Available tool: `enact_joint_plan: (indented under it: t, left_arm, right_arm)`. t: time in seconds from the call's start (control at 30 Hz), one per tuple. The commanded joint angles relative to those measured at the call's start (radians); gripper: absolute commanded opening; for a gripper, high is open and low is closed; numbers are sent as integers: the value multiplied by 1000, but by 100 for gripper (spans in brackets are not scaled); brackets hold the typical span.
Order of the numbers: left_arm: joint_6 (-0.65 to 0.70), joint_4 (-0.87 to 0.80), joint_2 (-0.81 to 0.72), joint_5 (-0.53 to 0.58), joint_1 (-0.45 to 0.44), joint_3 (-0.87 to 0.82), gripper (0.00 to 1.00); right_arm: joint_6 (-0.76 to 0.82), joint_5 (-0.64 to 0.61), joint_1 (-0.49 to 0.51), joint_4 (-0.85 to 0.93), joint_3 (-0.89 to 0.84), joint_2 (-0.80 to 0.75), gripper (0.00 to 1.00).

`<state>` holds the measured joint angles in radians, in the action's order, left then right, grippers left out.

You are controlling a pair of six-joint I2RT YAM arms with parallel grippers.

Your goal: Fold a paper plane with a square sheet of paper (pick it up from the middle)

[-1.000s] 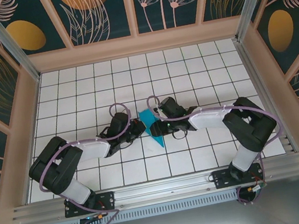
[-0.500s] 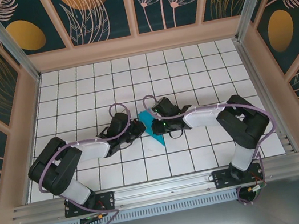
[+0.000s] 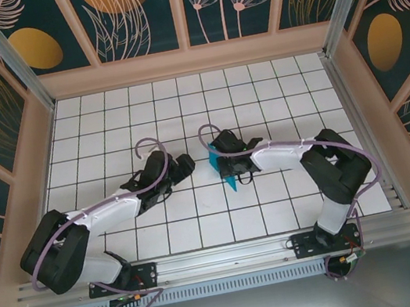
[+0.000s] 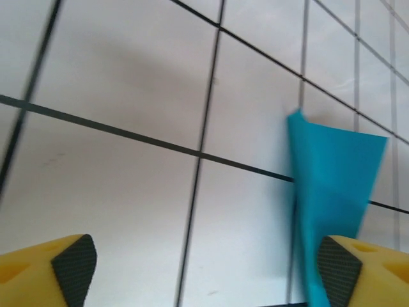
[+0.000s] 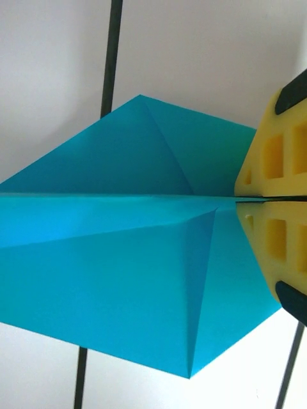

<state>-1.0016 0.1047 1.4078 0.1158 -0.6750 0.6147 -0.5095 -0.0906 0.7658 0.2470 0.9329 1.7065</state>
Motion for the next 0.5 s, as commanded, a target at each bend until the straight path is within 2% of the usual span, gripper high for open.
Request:
enact_joint_plan:
  t: [0.0,0.27,0.47]
  left_arm:
    - [-7,-84,-17,74,7,8,97]
    - [-9,-89,1,72,8,11,99]
    - [-9,-87,19,63,8,14,98]
  right_arm:
    - [-23,-38,-10,47,24,9,12]
    - [-37,6,-11,25,31,53,18]
    - [-48,24,-11,15,27,72,19]
